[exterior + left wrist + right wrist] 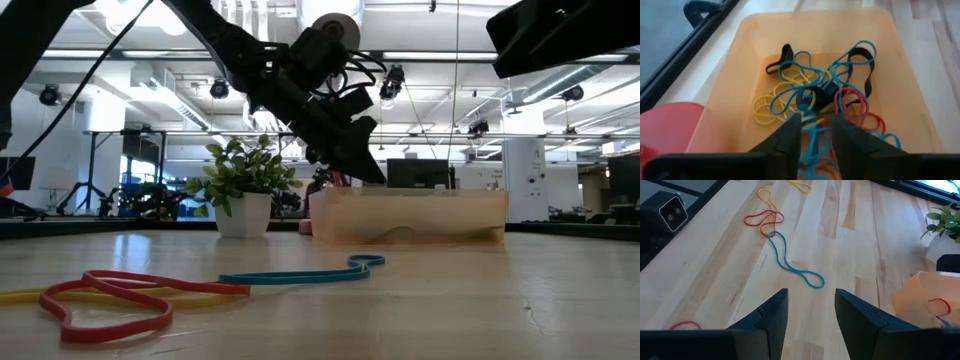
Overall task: Pick and place rubber bands into bin
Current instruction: Put the blue rubberband into the orange container, then put the red rubberband into the orange container
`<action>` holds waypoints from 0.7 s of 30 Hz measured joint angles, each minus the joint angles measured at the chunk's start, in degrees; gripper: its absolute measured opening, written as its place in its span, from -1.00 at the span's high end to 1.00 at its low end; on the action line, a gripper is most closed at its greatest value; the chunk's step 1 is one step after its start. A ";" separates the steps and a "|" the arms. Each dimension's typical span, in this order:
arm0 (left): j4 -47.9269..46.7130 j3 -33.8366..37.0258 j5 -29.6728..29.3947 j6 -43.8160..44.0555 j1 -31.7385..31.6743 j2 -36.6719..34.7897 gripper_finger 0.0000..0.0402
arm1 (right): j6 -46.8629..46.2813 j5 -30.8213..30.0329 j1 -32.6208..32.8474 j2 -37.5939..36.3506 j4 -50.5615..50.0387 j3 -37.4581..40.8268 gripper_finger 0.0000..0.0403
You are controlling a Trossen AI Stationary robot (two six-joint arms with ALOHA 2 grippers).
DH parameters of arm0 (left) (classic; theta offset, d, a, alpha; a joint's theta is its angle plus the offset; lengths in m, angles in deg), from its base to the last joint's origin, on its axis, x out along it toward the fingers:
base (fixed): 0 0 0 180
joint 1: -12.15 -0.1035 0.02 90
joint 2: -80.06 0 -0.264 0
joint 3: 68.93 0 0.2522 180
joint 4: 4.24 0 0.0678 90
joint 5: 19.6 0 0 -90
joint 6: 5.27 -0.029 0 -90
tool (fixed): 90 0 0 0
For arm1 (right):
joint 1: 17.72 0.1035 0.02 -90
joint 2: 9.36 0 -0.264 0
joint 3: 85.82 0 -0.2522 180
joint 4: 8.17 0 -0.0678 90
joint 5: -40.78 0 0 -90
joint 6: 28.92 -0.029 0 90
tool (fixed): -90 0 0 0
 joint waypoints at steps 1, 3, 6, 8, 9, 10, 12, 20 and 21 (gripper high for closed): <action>0.02 -0.16 -0.01 0.13 0.00 0.00 0.51 | -0.13 0.00 -0.02 0.00 -0.03 0.07 0.26; -0.08 -0.39 0.02 0.16 0.03 -0.03 0.42 | -0.17 0.00 -0.02 0.00 0.01 0.18 0.26; -2.43 -1.00 1.85 0.19 0.64 -0.61 0.35 | -1.17 0.02 0.00 0.02 -0.01 0.59 0.26; -5.58 -1.60 4.45 0.23 1.26 -1.32 0.33 | -3.30 0.07 0.00 0.00 0.08 1.33 0.26; -7.57 -1.74 5.82 0.25 1.61 -2.04 0.33 | -4.62 0.20 0.00 0.02 -0.04 1.78 0.26; -10.50 -1.67 7.07 0.37 1.97 -2.93 0.33 | -6.06 0.55 0.00 0.02 -0.04 2.27 0.26; -14.64 -1.58 8.19 1.47 2.97 -4.27 0.33 | -9.36 2.33 0.00 0.02 -0.05 3.32 0.26; -35.63 -0.86 8.83 3.37 9.07 -11.98 0.33 | -25.27 13.71 1.51 0.20 0.06 6.43 0.26; -37.15 -0.85 8.85 3.51 10.17 -12.75 0.33 | -26.67 14.79 2.34 0.20 -0.06 6.37 0.26</action>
